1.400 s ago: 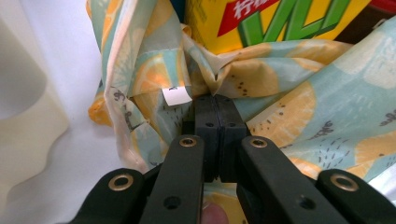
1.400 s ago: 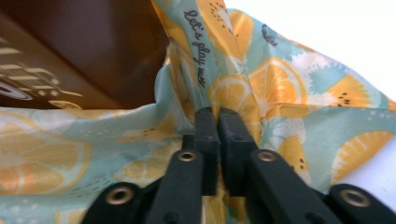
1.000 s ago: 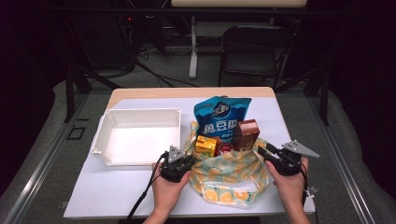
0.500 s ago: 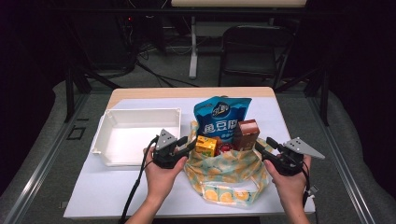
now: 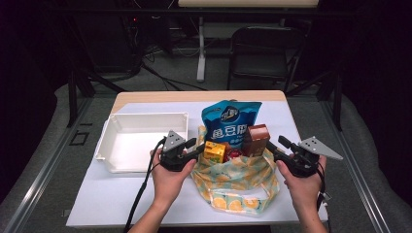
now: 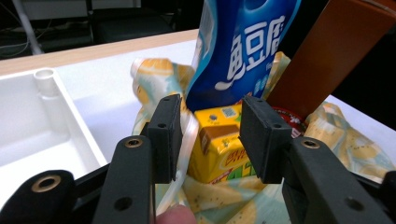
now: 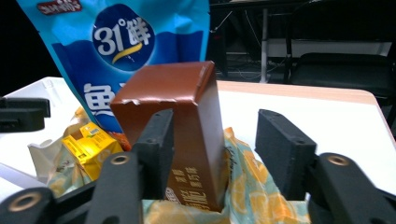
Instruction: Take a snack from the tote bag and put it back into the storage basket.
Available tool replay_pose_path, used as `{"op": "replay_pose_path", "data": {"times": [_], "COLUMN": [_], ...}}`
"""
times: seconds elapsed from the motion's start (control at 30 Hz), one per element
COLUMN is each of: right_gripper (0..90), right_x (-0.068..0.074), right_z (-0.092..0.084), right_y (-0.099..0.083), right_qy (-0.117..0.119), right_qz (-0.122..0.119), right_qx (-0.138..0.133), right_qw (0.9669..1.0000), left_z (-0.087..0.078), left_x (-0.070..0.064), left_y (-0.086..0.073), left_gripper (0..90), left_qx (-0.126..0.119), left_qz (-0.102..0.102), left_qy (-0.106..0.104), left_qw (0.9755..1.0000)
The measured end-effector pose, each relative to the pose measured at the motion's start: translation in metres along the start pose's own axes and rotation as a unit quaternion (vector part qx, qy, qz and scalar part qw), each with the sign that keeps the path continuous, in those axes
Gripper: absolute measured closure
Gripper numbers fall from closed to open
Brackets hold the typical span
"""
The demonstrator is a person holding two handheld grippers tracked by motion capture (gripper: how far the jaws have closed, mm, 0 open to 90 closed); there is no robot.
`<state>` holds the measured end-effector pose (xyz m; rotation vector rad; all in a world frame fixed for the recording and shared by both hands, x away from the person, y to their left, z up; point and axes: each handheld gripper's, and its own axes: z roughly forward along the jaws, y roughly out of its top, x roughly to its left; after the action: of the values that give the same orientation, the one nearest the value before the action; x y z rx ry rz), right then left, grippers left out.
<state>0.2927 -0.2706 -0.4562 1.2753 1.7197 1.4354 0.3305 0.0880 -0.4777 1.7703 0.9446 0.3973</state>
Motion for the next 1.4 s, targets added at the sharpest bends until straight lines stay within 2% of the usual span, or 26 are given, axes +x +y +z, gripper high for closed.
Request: {"op": "replay_pose_path", "data": {"times": [0.1,0.27,0.33,0.43,0.53,0.67,0.8,0.87,0.97,1.03,1.13,1.23,1.4], "right_gripper": [33.7,16.4,14.3,12.2,12.1,14.7,21.2,24.5,35.2,36.4,36.9,37.2,37.3], "right_x": [0.007,0.017,0.023,0.032,0.036,0.037,0.034,0.032,0.033,0.034,0.032,0.028,0.028], "right_z": [0.001,0.012,0.017,0.031,0.044,0.060,0.069,0.071,0.070,0.069,0.067,0.061,0.049], "right_y": [0.001,0.000,-0.001,-0.005,-0.012,-0.025,-0.037,-0.041,-0.043,-0.043,-0.040,-0.033,-0.017], "right_qy": [0.005,-0.004,-0.004,-0.023,-0.035,-0.070,-0.083,-0.078,-0.068,-0.070,-0.066,-0.058,-0.046], "right_qz": [-0.002,0.006,0.006,-0.004,-0.005,-0.011,-0.005,-0.003,-0.011,-0.019,-0.015,-0.006,-0.008], "right_qx": [-0.006,0.001,0.003,0.012,0.025,0.040,0.048,0.047,0.038,0.036,0.034,0.025,0.005], "right_qw": [1.0000,1.0000,1.0000,0.9996,0.9991,0.9967,0.9954,0.9959,0.9969,0.9968,0.9971,0.9980,0.9989], "left_z": [-0.001,-0.001,0.000,0.001,0.000,0.000,0.002,0.003,0.004,0.004,0.005,0.004,0.005], "left_x": [0.001,-0.002,-0.002,-0.003,-0.003,-0.004,-0.004,-0.005,-0.007,-0.008,-0.010,-0.012,-0.018], "left_y": [-0.004,-0.010,-0.013,-0.017,-0.020,-0.023,-0.027,-0.028,-0.030,-0.030,-0.029,-0.027,-0.025], "left_gripper": [58.6,57.2,55.9,53.9,53.8,53.8,53.9,53.9,54.0,54.0,54.0,53.6,49.9], "left_qx": [0.001,0.004,0.004,0.003,0.008,0.013,0.015,0.017,0.019,0.018,0.014,0.006,-0.010], "left_qz": [-0.003,-0.003,-0.007,-0.011,-0.007,-0.006,-0.007,-0.006,-0.005,-0.006,-0.005,0.003,0.022], "left_qy": [0.001,0.000,0.001,0.001,-0.001,-0.002,-0.005,-0.006,-0.007,-0.008,-0.010,-0.015,-0.022], "left_qw": [1.0000,1.0000,1.0000,0.9999,0.9999,0.9999,0.9999,0.9998,0.9998,0.9998,0.9998,0.9999,0.9995]}}
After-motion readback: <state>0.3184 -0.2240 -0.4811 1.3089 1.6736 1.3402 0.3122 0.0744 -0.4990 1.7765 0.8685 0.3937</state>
